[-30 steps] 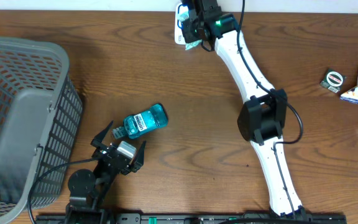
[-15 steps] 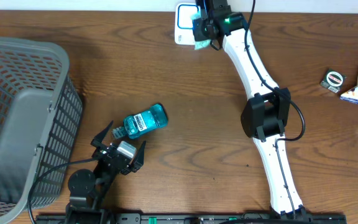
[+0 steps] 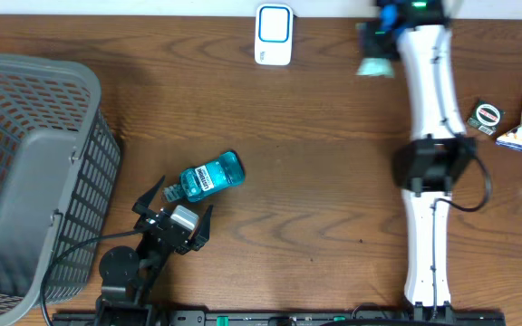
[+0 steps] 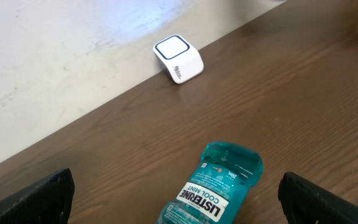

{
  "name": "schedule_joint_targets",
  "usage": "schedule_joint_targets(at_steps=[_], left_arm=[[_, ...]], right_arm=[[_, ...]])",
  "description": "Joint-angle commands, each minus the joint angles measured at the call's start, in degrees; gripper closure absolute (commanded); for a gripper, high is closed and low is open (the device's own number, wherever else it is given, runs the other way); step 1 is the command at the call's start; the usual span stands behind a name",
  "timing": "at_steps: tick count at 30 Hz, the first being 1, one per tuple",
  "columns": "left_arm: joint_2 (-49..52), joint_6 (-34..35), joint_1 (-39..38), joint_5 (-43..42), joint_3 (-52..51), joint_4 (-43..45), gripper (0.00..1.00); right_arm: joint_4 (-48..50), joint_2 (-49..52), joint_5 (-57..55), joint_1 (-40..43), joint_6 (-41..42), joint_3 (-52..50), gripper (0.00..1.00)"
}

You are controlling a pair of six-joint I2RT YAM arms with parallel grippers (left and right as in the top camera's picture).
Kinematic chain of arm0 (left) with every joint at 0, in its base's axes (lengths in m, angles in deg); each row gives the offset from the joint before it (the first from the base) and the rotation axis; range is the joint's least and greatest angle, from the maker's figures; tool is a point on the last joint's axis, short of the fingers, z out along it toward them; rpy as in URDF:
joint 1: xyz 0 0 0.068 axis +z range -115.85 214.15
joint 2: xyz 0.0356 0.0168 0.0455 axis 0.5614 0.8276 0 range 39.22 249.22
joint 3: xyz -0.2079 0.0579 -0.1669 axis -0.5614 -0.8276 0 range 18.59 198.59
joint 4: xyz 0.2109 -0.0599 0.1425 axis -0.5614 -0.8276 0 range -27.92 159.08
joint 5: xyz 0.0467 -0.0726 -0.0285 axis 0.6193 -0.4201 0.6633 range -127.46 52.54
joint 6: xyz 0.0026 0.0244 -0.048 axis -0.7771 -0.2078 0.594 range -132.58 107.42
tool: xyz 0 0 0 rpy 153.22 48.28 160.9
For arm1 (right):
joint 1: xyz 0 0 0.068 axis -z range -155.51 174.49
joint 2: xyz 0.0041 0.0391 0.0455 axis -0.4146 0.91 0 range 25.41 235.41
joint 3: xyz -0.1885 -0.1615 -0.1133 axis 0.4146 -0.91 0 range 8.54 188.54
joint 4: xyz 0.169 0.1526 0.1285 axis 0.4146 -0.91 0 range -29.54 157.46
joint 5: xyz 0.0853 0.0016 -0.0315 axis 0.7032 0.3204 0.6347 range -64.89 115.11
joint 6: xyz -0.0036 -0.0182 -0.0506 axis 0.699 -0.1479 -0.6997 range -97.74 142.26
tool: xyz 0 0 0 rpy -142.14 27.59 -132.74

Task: Scan the item barcode
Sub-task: 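Carry the pouch to the right table edge and release it, then reach the right gripper to the blue Listerine bottle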

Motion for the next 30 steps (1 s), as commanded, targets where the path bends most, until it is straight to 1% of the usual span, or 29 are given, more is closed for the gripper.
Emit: schedule_joint_targets(at_steps=[1,6,13,14,15,16,17,18,21,24,26,30], left_arm=[[-0.1,-0.3,-0.2,-1.1,-1.5,-1.1,0.02],[-0.1,-0.3,-0.2,-1.1,-1.5,-1.2,0.02],[-0.1,-0.3,-0.2,-1.1,-1.5,-1.2,0.02],[-0.1,-0.3,-0.2,-1.1,-1.5,-1.2,0.02],[-0.1,-0.3,-0.2,-1.1,-1.5,-1.2,0.02],[-0.1,-0.3,-0.2,-1.1,-1.5,-1.2,0.02],[-0.1,-0.3,-0.2,-1.1,-1.5,-1.2,0.02],[-0.1,-0.3,-0.2,-1.1,-1.5,-1.2,0.02],[-0.1,-0.3,-0.2,-1.1,-1.5,-1.1,0.02],[-0.1,-0.3,-0.2,-1.1,-1.5,-1.2,0.02],[-0.1,-0.3,-0.2,-1.1,-1.5,-1.2,0.02],[-0.1,-0.3,-0.2,-1.1,-1.5,-1.2,0.02]], right_arm=[[2.3,-1.2,-7.5,6.5,0.8,-2.5,0.99],[7.0,-1.2,-7.5,14.4,5.0,-5.5,0.99],[10.0,-1.2,-9.2,22.3,6.0,-10.0,0.99],[10.0,-1.2,-9.2,23.0,6.1,-10.1,0.97],[10.0,-1.2,-9.2,23.5,6.1,-10.1,0.91],[9.8,-1.3,-9.1,23.9,6.1,-10.0,0.72],[9.3,-1.5,-9.0,24.1,6.1,-9.6,0.27],[8.7,-1.8,-8.8,24.2,6.0,-9.2,0.01],[7.3,-3.8,-5.8,23.7,6.0,-8.3,0.01],[6.1,-7.7,-0.2,22.4,6.3,-8.3,0.01],[5.6,-10.4,3.5,21.0,8.3,-8.3,0.01],[3.5,-14.8,15.7,17.0,11.1,-8.3,0.01]])
